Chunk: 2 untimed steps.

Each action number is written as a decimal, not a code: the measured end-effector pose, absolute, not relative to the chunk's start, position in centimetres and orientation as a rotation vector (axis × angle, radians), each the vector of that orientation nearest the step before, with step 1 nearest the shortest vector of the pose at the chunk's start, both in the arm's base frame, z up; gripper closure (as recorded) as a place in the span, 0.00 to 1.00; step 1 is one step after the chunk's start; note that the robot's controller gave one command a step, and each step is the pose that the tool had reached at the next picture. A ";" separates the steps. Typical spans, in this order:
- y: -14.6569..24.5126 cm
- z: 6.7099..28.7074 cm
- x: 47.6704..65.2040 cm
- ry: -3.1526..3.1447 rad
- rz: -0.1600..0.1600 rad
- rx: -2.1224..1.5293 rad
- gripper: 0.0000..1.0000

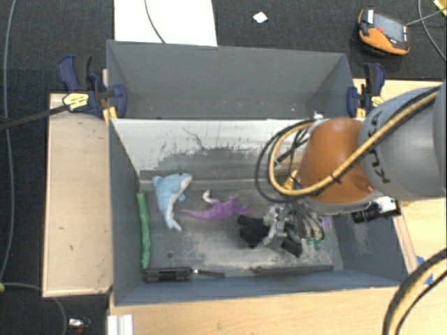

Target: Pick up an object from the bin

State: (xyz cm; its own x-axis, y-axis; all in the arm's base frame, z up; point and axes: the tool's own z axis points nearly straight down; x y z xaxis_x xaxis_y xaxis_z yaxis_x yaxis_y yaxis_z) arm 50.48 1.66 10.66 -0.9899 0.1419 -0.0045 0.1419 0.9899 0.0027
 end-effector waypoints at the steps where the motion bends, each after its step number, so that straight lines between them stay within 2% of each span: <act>1: 1.7 13.3 50.7 3.120 0.005 0.221 1.00; 2: 1.6 15.2 50.7 3.121 0.006 0.219 1.00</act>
Offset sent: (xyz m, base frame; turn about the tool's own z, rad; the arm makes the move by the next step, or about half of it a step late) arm 0.0021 0.0000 0.0546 -0.0010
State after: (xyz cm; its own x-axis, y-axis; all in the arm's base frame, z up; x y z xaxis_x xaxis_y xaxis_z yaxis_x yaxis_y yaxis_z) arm 50.66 1.65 15.18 -0.9901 0.1397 -0.0126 0.1396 0.9902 0.0044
